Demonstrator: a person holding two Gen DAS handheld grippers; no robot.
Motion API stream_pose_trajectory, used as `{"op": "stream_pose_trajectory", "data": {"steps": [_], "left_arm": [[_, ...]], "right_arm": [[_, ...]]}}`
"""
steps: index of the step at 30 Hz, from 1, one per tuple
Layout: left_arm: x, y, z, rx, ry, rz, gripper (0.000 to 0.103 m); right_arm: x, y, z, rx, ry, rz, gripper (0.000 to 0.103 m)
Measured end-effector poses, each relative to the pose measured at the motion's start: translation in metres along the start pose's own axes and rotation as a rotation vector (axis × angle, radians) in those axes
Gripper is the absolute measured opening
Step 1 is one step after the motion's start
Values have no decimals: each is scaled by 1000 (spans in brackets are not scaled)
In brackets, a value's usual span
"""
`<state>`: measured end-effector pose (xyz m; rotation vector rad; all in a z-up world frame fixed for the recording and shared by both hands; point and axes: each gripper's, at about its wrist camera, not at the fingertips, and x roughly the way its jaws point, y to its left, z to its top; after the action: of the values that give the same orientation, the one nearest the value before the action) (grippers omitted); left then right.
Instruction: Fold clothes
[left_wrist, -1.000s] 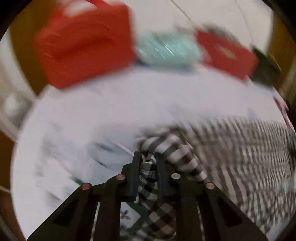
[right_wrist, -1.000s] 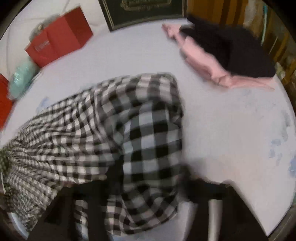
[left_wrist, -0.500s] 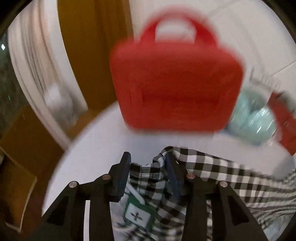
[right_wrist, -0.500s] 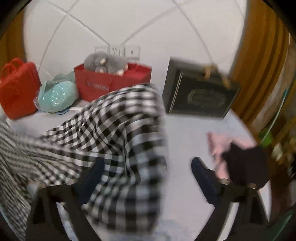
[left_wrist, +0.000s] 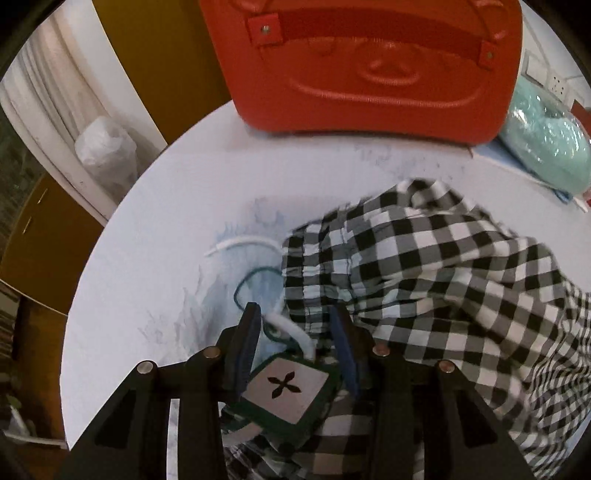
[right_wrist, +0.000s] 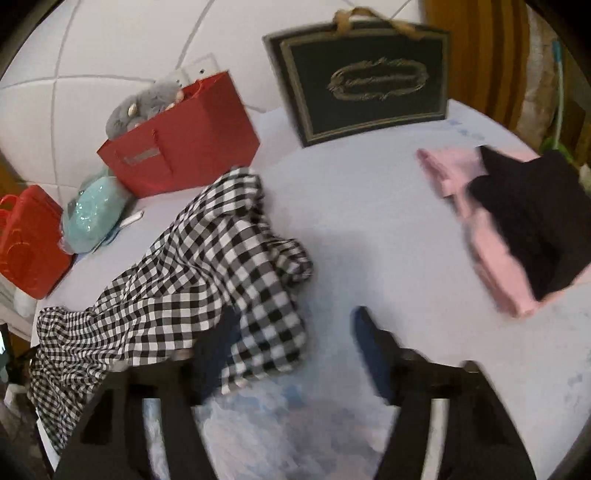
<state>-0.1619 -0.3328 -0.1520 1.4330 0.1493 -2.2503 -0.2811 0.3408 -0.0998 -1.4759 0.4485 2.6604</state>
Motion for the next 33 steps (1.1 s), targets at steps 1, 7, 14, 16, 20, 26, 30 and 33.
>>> {"op": "stream_pose_trajectory", "data": {"steps": [1,7,14,16,20,26,30,33], "left_arm": [[0,1,-3,5,-4,-7,35],[2,-2,-6,32,-8,-4,24],[-1,-4,-7,18,-5,0,24],[1,-1,-6,12,-3,-5,24],[3,3,-3,7,-2,-16,25],[6,8,1,8,0,-15,26],[7,9,2,14,3,-16,26],[7,10,2,16,4,-17,26]], "right_arm": [[8,4,2,-14,10,-2,87],[56,25,9,-74,113,-55,6],[12,127,-6,-442,58,169,10],[1,152,-22,-530,97,264,41],[-17,130,-23,-424,54,221,61],[-8,64,8,-177,29,100,60],[24,56,21,-95,66,101,60],[54,61,27,-73,129,68,61]]}}
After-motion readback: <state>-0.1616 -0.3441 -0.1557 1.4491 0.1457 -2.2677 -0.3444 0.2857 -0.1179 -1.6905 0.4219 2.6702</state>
